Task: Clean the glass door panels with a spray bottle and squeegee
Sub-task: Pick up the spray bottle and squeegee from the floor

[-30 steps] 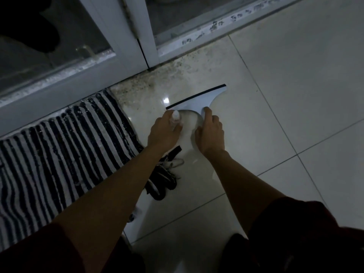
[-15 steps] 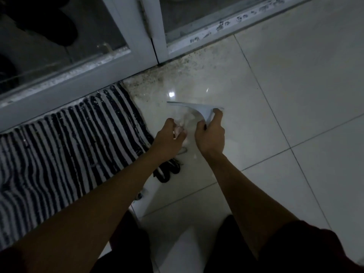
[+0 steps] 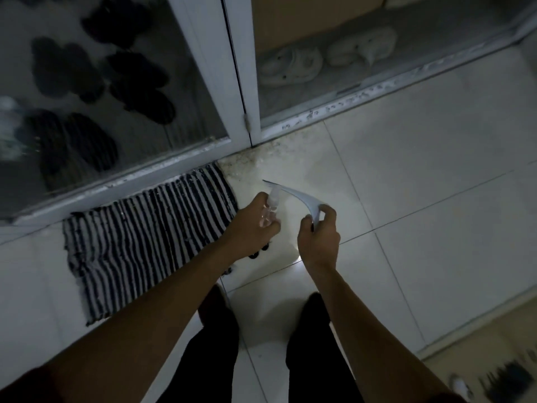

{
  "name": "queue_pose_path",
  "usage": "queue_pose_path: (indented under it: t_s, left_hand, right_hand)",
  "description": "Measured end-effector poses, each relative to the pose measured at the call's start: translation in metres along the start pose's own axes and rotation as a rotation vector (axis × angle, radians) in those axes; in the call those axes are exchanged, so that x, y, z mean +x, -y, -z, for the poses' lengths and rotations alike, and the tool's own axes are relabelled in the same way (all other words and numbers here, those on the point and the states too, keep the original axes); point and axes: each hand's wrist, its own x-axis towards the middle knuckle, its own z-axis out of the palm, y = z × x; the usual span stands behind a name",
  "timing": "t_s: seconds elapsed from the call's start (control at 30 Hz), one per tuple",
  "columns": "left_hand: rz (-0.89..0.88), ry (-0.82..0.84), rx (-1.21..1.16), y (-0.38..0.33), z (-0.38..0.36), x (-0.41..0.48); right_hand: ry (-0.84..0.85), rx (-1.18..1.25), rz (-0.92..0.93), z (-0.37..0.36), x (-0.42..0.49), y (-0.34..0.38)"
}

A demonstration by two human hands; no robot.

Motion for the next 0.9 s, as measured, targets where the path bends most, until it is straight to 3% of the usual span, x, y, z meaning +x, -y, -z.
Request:
queue_pose_path:
  t_s: [0.2, 0.47, 0.9]
  left_hand:
    - [0.04, 0.058, -0.015, -0.115, 0.058, -0.082]
    - [-0.002, 0.034, -0.064, -0.25, 0.129, -0.18]
    - [-0.199, -0.196, -0.04, -0.374, 0.191, -0.273]
  right_hand:
    - [0.081, -0.011, -0.003, 0.09, -0.06, 0.099]
    - [-0.001, 0.086, 0.008, 0.185, -0.148, 0.219]
    - [-0.027, 0.268, 0.44, 0.272, -0.223, 0.369]
